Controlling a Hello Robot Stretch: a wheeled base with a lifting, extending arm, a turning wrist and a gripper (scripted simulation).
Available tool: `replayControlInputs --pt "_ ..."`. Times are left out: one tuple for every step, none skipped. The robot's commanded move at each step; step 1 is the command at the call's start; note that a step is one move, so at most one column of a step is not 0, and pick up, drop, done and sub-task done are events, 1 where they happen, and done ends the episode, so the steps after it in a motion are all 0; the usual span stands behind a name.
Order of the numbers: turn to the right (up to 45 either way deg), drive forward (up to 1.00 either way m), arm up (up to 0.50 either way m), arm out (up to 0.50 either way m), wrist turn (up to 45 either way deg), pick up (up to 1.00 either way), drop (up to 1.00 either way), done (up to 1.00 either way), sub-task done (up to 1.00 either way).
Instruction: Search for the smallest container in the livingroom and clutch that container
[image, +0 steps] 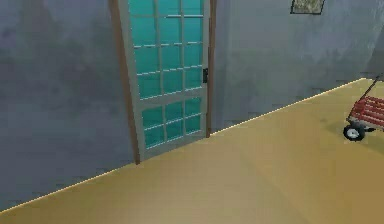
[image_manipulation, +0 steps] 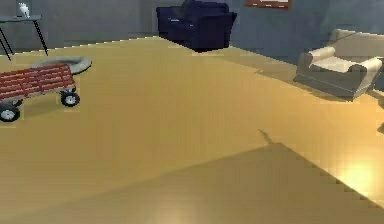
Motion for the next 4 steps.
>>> replayControlInputs --pt "27.0 0.0 0.0 0.0 0.0 0.0 0.0 0.0 0.0" --pt "0.0 1.0 0.0 0.0 0.0 0.0 0.0 0.0 0.0" --pt "0.0 1.0 0.0 0.0 0.0 0.0 0.0 0.0 0.0" --pt "0.0 0.75 0.0 0.0 0.0 0.0 0.0 0.0 0.0"
